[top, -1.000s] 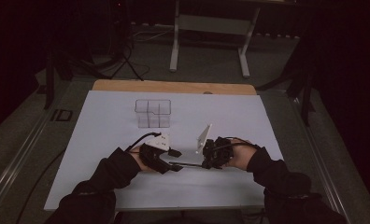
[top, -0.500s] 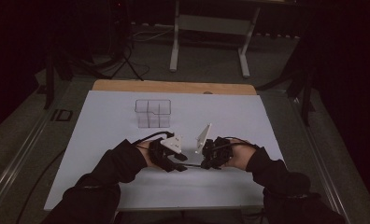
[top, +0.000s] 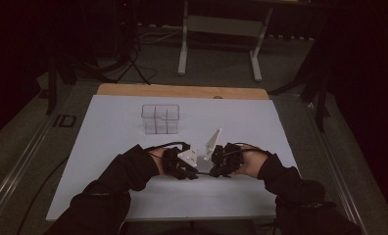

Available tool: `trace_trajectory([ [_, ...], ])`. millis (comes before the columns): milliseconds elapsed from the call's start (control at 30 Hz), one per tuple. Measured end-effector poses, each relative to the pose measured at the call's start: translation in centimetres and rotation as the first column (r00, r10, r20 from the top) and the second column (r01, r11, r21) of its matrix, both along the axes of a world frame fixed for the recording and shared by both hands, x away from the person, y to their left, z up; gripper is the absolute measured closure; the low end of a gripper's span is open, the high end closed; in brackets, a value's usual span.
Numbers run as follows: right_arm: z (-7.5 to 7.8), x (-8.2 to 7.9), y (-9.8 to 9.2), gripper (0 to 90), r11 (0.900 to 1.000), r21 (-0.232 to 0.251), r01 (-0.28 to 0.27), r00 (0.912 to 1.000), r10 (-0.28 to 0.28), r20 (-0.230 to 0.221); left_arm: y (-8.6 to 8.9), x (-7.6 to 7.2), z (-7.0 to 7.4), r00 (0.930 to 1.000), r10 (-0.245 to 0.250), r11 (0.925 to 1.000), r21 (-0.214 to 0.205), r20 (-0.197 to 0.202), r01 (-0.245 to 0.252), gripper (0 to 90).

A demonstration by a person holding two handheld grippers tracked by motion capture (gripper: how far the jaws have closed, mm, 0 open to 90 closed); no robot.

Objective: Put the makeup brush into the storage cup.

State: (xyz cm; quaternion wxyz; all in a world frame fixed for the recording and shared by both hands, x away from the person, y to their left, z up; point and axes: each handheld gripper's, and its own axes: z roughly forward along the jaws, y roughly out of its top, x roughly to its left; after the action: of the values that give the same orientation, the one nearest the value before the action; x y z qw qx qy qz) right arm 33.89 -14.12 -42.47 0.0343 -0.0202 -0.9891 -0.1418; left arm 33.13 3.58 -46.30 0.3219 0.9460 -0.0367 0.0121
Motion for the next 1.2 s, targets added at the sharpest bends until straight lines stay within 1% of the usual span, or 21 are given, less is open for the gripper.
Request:
trace_trajectory([
  [100,-0.1,0.0,0.2,85.4,1.0000,-0.002,0.008,0.9999,-0.008,-0.011,-0.2,0.0,0.1,1.0000,0.000,1.0000,0.002,-0.007,0.000,78.9],
  [233,-0.2,-0.1,0.4,85.4,1.0000,-0.008,0.002,0.9999,-0.002,-0.016,-0.3,0.2,0.2,0.9999,-0.008,1.0000,0.000,-0.009,0.008,82.4],
  [267,-0.3,0.0,0.5,85.4,1.0000,0.001,-0.008,0.9999,0.008,-0.014,-0.4,0.4,0.2,0.9997,-0.023,0.9997,-0.002,0.001,0.023,82.3],
  [300,-0.3,0.0,0.5,85.4,1.0000,-0.009,0.005,0.9998,-0.005,-0.018,-0.5,0.3,0.1,1.0000,-0.001,1.0000,-0.008,-0.002,0.001,82.3],
  [333,-0.4,0.3,0.5,85.4,0.9995,0.021,-0.023,0.9997,0.023,-0.003,-0.5,0.4,0.2,0.9998,-0.021,0.9998,-0.002,0.004,0.021,82.3],
  [367,-0.3,0.1,0.5,85.4,1.0000,0.006,0.003,0.9998,-0.003,-0.021,-0.5,0.3,0.2,0.9999,0.010,0.9999,-0.005,-0.009,-0.010,82.4],
  [400,-0.4,0.3,0.5,85.4,0.9996,0.022,-0.016,0.9998,0.016,-0.011,-0.7,0.4,0.2,1.0000,-0.005,1.0000,-0.007,-0.007,0.005,82.4],
  [433,-0.3,0.1,0.5,85.4,0.9998,0.009,0.016,0.9995,-0.016,-0.028,-0.8,0.6,0.2,0.9992,-0.041,0.9992,-0.002,-0.001,0.041,82.4],
  [500,-0.3,0.2,0.5,85.4,0.9997,0.019,0.015,0.9996,-0.014,-0.026,-0.8,0.3,0.0,1.0000,-0.002,1.0000,-0.008,-0.010,0.002,82.8],
  [667,-0.2,0.2,0.4,85.3,0.9997,0.019,0.014,0.9995,-0.014,-0.028,-0.8,0.3,-0.1,1.0000,-0.005,0.9999,-0.009,0.001,0.005,85.3],
  [767,-0.2,0.2,0.4,84.7,0.9995,0.023,0.024,0.9995,-0.023,-0.022,-0.7,0.3,-0.1,0.9999,0.000,0.9999,-0.016,-0.013,0.000,85.9],
  [833,-0.2,0.2,0.3,84.1,0.9990,0.035,0.028,0.9993,-0.027,-0.025,-0.5,0.4,-0.2,0.9998,0.017,0.9996,-0.021,-0.005,-0.018,86.0],
  [867,-0.1,0.2,0.2,82.7,0.9986,0.038,0.036,0.9993,-0.035,-0.011,-0.5,0.4,-0.2,0.9997,0.019,0.9995,-0.025,-0.013,-0.019,86.0],
  [933,-0.1,0.3,0.1,81.1,0.9982,0.042,0.042,0.9989,-0.041,-0.022,-0.4,0.4,-0.2,0.9996,0.028,0.9989,-0.037,-0.003,-0.028,86.1],
  [967,0.0,0.3,0.0,79.9,0.9979,0.050,0.042,0.9990,-0.041,-0.018,-0.2,0.5,-0.2,0.9991,0.043,0.9979,-0.048,-0.006,-0.043,86.1],
  [1000,0.2,0.4,-0.3,77.8,0.9962,0.071,0.049,0.9988,-0.049,-0.009,-0.1,0.5,-0.2,0.9987,0.050,0.9973,-0.054,0.009,-0.050,86.1],
  [1033,0.4,0.4,-0.4,77.0,0.9954,0.079,0.054,0.9985,-0.054,-0.002,-0.1,0.6,-0.2,0.9986,0.053,0.9969,-0.058,-0.009,-0.053,86.1],
  [1067,0.5,0.4,-0.6,76.8,0.9947,0.089,0.053,0.9986,-0.053,0.001,0.0,0.6,-0.2,0.9986,0.052,0.9972,-0.053,0.002,-0.052,86.1],
  [1133,0.6,0.4,-0.7,75.5,0.9943,0.089,0.058,0.9983,-0.059,0.000,0.0,0.6,-0.3,0.9982,0.060,0.9967,-0.056,0.000,-0.060,86.1],
  [1167,0.6,0.4,-0.8,75.0,0.9933,0.097,0.062,0.9980,-0.063,0.010,0.2,0.6,-0.4,0.9980,0.063,0.9953,-0.074,0.007,-0.063,86.1],
  [1200,0.9,0.5,-1.0,72.6,0.9890,0.125,0.080,0.9963,-0.083,0.024,0.3,0.6,-0.5,0.9975,0.070,0.9946,-0.077,-0.001,-0.070,86.1],
])
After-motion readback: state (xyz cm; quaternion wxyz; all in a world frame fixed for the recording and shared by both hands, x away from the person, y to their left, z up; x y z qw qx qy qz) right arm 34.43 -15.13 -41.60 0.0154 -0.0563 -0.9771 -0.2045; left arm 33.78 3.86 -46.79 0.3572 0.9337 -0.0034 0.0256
